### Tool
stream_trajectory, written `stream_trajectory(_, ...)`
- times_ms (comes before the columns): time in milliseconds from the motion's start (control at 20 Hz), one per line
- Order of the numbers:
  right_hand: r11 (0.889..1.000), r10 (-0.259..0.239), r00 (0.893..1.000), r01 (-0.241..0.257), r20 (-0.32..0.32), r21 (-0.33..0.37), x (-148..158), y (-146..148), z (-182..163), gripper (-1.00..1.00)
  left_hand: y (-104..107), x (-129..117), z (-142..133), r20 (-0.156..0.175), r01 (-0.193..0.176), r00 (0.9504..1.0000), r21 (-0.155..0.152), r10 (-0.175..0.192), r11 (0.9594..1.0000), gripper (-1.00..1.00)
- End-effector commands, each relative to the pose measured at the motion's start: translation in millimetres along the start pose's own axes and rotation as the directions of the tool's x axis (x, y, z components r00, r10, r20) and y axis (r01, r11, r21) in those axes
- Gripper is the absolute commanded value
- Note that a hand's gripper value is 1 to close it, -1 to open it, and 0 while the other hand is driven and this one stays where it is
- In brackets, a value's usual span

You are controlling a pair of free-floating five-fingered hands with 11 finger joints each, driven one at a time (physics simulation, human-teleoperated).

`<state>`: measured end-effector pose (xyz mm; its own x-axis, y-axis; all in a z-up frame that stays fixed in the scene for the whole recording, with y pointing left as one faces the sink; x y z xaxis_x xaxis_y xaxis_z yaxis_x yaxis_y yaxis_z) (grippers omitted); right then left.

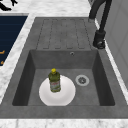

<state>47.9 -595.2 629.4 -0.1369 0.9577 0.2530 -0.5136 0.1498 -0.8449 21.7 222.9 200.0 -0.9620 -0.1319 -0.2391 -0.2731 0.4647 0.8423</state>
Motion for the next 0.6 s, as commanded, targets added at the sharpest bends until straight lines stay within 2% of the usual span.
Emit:
stream_trajectory(0,0.998,-0.025,0.999,0.026,-0.028,0.051,23.8,-3.2,15.7,-1.00,0.0,0.0,0.0,0.000,0.000,1.0000,0.000,0.000,1.0000,0.00)
stream_trajectory(150,0.999,-0.015,0.996,0.019,-0.084,0.044,40.3,1.5,24.0,-1.00,0.0,0.0,0.0,0.000,0.000,1.0000,0.000,0.000,1.0000,0.00)
stream_trajectory(350,1.000,0.019,0.995,-0.019,-0.099,0.009,63.4,18.9,35.8,-1.00,0.0,0.0,0.0,0.000,0.000,1.0000,0.000,0.000,1.0000,0.00)
stream_trajectory(550,0.999,0.015,0.990,-0.020,-0.143,-0.035,87.2,28.3,45.5,-1.00,0.0,0.0,0.0,0.000,0.000,1.0000,0.000,0.000,1.0000,0.00)
